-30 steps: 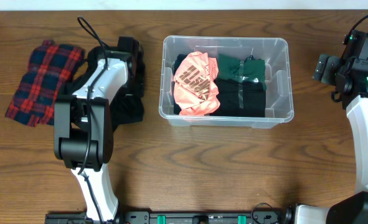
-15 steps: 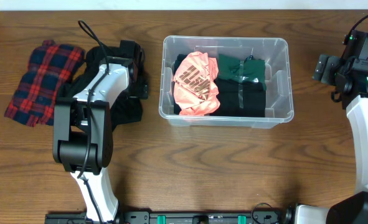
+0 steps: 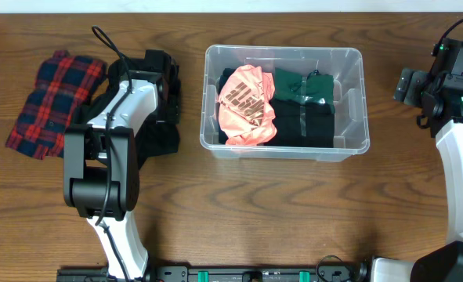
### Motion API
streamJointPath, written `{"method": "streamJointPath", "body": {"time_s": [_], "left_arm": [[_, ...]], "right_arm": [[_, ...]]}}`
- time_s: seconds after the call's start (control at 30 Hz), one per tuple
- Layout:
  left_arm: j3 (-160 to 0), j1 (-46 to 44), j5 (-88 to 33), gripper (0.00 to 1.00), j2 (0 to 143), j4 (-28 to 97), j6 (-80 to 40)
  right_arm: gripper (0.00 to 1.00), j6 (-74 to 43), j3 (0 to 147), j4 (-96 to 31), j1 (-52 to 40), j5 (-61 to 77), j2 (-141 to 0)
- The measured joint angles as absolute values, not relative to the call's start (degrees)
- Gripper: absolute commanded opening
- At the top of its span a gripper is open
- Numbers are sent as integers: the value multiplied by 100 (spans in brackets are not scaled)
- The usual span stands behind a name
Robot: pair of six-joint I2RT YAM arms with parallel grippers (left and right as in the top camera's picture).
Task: Pack container
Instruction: 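Lower the left gripper and grasp the black garment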
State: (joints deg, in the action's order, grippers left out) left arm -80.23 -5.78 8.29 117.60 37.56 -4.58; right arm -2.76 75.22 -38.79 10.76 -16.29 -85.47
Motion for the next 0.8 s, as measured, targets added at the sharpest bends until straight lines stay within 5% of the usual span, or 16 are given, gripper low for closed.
{"method": "streamJointPath", "body": {"time_s": [0.33, 0.4, 0.8], "left_arm": [[-8001, -539, 1048, 21, 11758, 3750, -445], [-8001, -539, 1092, 6, 11758, 3752, -460], [-8357, -534, 965, 6, 11723, 4598, 366]], "right_arm": [[99, -276, 7522, -3876, 1076, -1629, -8547], [99, -276, 7522, -3876, 1076, -1629, -8547], [99, -276, 7522, -3876, 1076, -1629, -8547]]}}
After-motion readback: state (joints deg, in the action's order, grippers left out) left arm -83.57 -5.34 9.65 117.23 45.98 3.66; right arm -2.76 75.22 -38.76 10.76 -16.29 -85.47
